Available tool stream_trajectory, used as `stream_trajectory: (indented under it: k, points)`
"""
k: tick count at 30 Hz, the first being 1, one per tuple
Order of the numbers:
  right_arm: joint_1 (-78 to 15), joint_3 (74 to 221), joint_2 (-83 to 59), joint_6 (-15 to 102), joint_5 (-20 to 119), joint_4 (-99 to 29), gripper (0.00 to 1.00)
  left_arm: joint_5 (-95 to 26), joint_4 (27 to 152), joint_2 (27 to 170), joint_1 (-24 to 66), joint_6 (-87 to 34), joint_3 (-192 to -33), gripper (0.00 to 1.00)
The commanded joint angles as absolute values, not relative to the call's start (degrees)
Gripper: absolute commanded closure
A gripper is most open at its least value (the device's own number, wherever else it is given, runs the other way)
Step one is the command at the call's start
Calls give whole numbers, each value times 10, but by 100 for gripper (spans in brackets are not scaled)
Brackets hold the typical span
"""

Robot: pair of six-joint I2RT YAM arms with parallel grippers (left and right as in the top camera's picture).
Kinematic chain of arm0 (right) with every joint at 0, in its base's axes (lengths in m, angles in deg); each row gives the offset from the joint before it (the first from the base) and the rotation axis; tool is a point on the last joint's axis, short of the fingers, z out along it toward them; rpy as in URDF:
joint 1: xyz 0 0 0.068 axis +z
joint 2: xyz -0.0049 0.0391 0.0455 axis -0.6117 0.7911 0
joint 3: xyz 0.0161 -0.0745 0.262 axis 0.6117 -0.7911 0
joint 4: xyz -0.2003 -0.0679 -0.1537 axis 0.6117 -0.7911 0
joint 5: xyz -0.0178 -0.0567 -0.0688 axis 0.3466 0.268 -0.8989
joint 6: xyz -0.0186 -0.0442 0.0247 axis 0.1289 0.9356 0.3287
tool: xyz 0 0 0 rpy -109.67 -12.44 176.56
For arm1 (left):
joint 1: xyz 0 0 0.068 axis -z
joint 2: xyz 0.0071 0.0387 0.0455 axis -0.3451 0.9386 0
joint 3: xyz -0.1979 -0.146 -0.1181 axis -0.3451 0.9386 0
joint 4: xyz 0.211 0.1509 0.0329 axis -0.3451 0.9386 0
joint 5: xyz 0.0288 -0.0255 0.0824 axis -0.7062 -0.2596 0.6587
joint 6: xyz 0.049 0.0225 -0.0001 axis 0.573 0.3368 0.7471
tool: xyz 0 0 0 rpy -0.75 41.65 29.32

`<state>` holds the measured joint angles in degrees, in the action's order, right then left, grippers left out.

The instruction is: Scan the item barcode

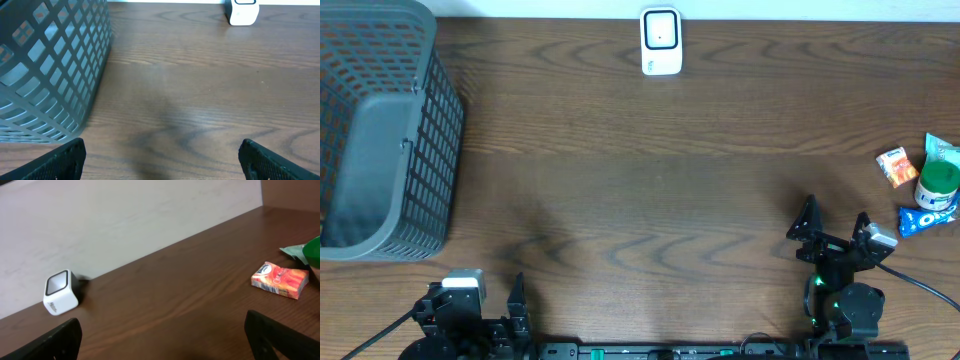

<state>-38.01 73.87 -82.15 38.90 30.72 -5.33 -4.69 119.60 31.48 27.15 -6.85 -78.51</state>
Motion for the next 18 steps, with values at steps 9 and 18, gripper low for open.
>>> stream_trajectory:
  k: [9, 18]
  points:
    - [-377, 736, -826, 399, 308, -54, 1, -46, 887, 311, 268, -67, -600, 2]
    - [-377, 736, -826, 399, 308, -54, 1, -46, 720, 266, 267, -65, -418, 2]
